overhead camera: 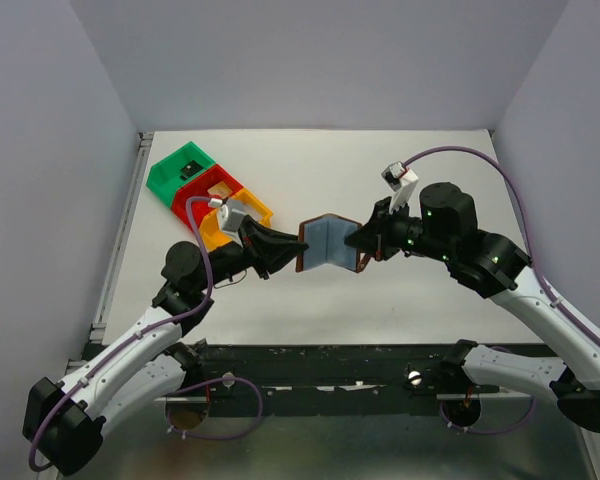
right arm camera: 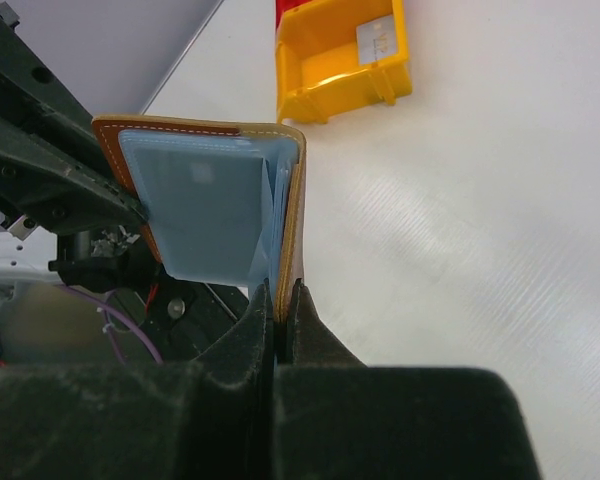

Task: Take the credit cards out of the card holder
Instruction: Open the card holder at the center of the board.

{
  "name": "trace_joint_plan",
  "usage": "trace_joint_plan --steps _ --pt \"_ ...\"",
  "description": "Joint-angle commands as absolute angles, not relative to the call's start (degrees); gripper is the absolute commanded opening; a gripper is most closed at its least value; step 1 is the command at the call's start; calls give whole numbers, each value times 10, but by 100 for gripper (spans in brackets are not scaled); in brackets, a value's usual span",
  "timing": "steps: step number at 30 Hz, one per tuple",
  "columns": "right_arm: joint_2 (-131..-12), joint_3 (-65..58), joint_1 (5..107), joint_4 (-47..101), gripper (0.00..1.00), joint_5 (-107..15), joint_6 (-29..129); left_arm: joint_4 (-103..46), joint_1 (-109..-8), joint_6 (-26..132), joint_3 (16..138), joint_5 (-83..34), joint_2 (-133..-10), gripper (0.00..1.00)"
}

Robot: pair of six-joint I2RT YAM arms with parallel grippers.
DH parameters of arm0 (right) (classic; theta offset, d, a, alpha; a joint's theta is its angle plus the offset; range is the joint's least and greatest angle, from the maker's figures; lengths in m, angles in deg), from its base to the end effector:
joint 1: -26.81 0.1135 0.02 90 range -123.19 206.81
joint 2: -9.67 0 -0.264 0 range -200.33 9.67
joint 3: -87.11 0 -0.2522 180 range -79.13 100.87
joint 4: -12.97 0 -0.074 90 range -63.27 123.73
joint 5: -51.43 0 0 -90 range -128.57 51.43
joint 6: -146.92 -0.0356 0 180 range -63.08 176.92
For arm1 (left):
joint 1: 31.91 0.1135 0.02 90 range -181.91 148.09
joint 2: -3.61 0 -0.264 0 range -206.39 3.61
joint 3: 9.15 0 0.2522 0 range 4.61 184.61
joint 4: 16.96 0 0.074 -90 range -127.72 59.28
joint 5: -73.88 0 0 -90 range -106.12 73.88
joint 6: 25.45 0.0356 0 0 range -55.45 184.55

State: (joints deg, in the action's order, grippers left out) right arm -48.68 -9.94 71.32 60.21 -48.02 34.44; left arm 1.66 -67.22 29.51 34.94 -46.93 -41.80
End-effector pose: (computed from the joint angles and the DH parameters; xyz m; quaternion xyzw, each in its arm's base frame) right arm 0.1467 0.1524 0.4012 -0.2033 0.8053 0.3622 0.4231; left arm 0.1418 -0.1228 0.3268 0.2153 0.5709 -0.5760 0.5440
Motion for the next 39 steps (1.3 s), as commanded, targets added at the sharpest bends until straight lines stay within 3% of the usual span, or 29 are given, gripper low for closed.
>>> trace_joint_plan --steps 1,4,6,9,11,18,29,34,39 --pt "-478 -105 712 573 0 -496 346 47 -669 289 346 -497 -422 23" --pt "-477 -108 713 574 0 -491 348 49 -668 290 344 -500 -417 17" --pt "-479 -108 712 573 0 -490 348 49 -669 292 346 -508 -417 0" --pt "-483 -106 713 573 3 -498 345 46 -669 291 349 -516 -418 0" --pt "-484 -105 711 574 20 -499 342 45 -669 288 350 -516 -419 0" --pt "-477 -105 709 567 55 -506 335 21 -669 290 358 -503 -417 0" --pt "-471 -117 703 534 75 -541 315 21 -669 278 358 -488 -410 0" --pt "-479 -112 702 530 79 -549 308 20 -669 278 357 -486 -407 0" --pt "-484 -103 700 525 93 -568 293 14 -669 280 356 -480 -403 0"
